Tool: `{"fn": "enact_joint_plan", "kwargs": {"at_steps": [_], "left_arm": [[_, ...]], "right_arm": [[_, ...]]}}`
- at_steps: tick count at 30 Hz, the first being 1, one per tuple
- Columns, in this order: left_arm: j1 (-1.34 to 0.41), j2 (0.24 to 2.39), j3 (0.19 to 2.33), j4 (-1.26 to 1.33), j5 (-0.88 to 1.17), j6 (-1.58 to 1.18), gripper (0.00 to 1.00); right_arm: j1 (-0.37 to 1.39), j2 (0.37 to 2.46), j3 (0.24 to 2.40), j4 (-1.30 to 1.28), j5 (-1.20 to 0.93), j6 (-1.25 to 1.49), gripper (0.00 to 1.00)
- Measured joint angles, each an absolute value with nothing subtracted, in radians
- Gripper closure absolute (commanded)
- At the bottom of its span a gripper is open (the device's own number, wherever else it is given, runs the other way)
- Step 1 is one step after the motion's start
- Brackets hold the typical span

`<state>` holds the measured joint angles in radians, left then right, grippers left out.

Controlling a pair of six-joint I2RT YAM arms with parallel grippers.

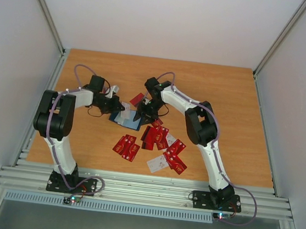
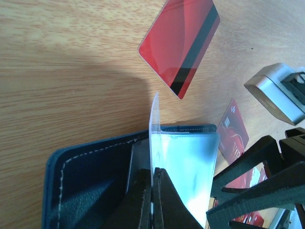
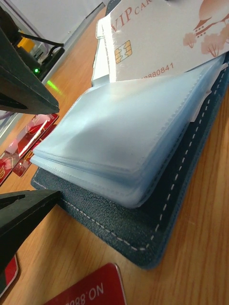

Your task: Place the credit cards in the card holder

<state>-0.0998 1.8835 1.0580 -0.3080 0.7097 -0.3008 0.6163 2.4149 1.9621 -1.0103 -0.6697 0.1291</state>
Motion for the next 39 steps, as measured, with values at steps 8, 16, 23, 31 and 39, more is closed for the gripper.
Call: {"fn": "enact_joint_plan", "kwargs": {"at_steps": [8, 16, 23, 31, 39], "left_arm": [[-0.101, 1.856, 1.032, -0.295, 0.735, -0.255, 1.0], [-0.101, 1.854, 1.015, -0.313, 0.746, -0.248, 1.0], [-0.101, 1.853, 1.021, -0.374, 0.75, -0.215, 1.0], [-0.101, 1.853, 1.046, -0.45, 0.754, -0.196, 1.0], [-0.115, 1.854, 1.053, -0.467, 0.757, -0.194, 1.0]], "right_arm": [[0.615, 2.423, 1.979, -1.024, -0.673, 0.129, 0.55], [0.615, 2.436, 2.002, -1.046, -0.674, 0.129, 0.55], [0.614, 2.443, 2.014, -1.056, -0.676, 0.129, 0.55], [0.612, 2.446, 2.018, -1.059, -0.682, 0.13, 0.55], [0.611, 2.461, 2.045, -1.085, -0.685, 0.13, 0.55]]}}
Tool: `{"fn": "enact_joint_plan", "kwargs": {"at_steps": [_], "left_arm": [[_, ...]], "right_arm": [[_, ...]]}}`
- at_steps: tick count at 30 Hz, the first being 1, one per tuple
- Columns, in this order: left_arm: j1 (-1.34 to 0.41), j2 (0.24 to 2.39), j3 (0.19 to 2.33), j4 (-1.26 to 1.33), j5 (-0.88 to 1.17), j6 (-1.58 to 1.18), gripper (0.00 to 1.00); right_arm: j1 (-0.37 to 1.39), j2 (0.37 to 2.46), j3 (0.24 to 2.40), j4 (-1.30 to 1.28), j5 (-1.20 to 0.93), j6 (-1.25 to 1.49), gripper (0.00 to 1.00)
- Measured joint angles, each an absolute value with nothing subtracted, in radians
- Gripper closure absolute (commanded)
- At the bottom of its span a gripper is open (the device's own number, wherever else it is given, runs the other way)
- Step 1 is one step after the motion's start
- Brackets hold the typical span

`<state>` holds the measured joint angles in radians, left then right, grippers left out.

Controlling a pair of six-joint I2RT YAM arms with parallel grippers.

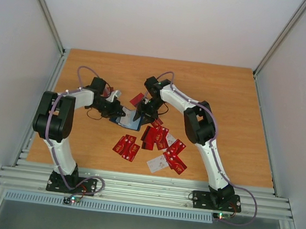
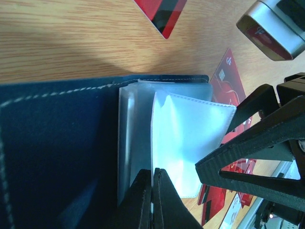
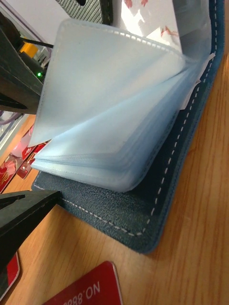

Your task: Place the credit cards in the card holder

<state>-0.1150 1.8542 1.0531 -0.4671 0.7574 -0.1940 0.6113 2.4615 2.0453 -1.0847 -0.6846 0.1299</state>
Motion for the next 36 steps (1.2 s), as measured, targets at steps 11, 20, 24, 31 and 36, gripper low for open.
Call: {"fn": "enact_joint_plan", "kwargs": {"at_steps": [11, 20, 24, 31, 36], "left_arm": [[-0.126, 1.896, 1.074, -0.447, 0.801, -0.213, 1.0], [-0.135, 1.925, 1.073, -0.396, 0.833, -0.252, 1.0], [-0.138, 1.926, 1.073, -0.392, 0.835, -0.258, 1.0], [-0.138, 1.927, 1.074, -0.392, 0.834, -0.265, 1.0], [-0.145, 1.936, 1.087, -0.393, 0.834, -0.266, 1.0]], "right_arm": [[0.609, 2.465, 2.053, -1.097, -0.683, 0.129, 0.55], [0.576, 2.439, 2.024, -1.103, -0.66, 0.097, 0.57], [0.55, 2.407, 1.971, -1.09, -0.633, 0.072, 0.64], [0.538, 2.407, 1.97, -1.063, -0.625, 0.065, 0.77], [0.538, 2.408, 1.985, -1.058, -0.628, 0.062, 0.85]]}}
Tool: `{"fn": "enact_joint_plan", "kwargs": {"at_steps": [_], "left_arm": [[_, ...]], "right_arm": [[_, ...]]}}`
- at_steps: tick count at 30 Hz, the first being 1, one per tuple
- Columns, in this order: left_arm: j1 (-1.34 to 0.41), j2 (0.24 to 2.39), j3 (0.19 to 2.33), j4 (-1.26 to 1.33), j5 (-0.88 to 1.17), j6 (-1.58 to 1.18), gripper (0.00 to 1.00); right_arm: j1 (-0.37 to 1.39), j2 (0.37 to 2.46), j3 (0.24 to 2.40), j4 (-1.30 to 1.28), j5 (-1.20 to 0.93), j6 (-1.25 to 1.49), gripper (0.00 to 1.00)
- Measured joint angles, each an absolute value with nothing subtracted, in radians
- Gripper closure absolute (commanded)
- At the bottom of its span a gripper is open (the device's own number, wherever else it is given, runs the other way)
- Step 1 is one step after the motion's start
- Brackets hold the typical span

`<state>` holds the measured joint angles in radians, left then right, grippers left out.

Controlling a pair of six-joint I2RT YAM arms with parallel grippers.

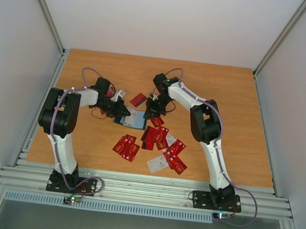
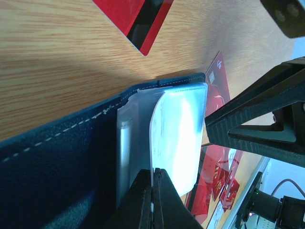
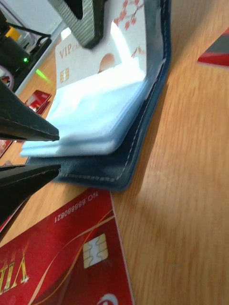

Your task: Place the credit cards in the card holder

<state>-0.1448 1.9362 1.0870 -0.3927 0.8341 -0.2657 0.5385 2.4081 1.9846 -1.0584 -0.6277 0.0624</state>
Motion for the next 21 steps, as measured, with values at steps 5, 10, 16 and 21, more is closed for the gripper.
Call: {"fn": "enact_joint_plan", "kwargs": {"at_steps": [5, 10, 16, 21], "left_arm": [[-0.154, 1.946, 1.102, -0.395, 0.834, -0.265, 1.0], [-0.159, 1.963, 1.121, -0.402, 0.836, -0.265, 1.0], [-0.16, 1.975, 1.137, -0.419, 0.844, -0.265, 1.0], [-0.16, 2.004, 1.159, -0.431, 0.87, -0.257, 0.99]], "right_arm": [[0.544, 2.418, 2.023, -1.056, -0.63, 0.063, 0.89], [0.548, 2.433, 2.03, -1.056, -0.627, 0.065, 0.9], [0.549, 2.442, 2.03, -1.066, -0.614, 0.057, 0.92], [0.549, 2.442, 2.028, -1.07, -0.609, 0.047, 0.93]]}}
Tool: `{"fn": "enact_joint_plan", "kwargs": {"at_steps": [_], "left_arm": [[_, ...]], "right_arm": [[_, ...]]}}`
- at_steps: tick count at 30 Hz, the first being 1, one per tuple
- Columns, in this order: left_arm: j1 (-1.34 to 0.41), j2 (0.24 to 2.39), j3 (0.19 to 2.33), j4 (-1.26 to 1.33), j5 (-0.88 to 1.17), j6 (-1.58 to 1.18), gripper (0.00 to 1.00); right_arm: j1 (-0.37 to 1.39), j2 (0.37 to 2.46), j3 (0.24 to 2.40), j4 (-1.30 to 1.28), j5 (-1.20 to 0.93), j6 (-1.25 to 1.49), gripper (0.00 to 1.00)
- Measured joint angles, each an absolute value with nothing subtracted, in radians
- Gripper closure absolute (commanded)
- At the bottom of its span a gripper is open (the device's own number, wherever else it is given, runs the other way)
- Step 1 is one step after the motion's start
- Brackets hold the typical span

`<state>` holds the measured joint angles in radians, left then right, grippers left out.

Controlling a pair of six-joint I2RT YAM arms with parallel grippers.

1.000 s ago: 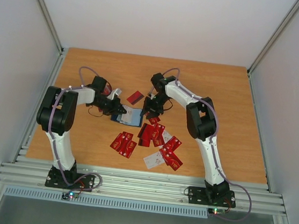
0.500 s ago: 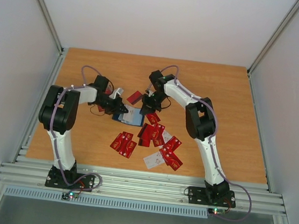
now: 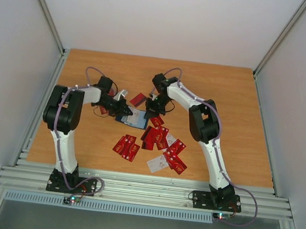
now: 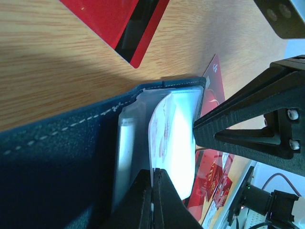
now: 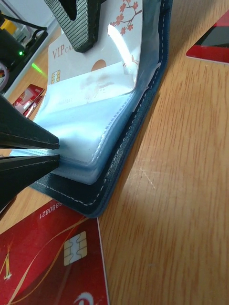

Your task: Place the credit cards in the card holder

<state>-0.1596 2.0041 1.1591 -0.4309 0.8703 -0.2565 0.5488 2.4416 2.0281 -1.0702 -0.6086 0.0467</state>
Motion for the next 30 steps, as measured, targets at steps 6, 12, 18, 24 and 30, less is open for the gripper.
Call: {"fn": "enact_joint_plan", "kwargs": {"at_steps": [6, 12, 18, 24, 30], "left_arm": [[-0.16, 2.037, 1.194, -0.466, 0.902, -0.221, 1.0], [-0.163, 2.06, 1.253, -0.561, 0.895, -0.141, 1.0], [-0.175, 2.06, 1.259, -0.621, 0.891, -0.097, 1.0], [-0.176, 2.06, 1.257, -0.613, 0.888, -0.127, 0.98], [-0.182, 2.056, 1.208, -0.521, 0.896, -0.275, 0.97]], "right_arm": [[0.547, 2.442, 2.024, -1.072, -0.611, 0.044, 0.94], [0.546, 2.442, 2.024, -1.074, -0.615, 0.041, 0.94], [0.544, 2.445, 2.024, -1.074, -0.627, 0.032, 0.94], [0.543, 2.445, 2.024, -1.075, -0.633, 0.031, 0.94], [0.542, 2.445, 2.02, -1.073, -0.64, 0.028, 0.93]]}}
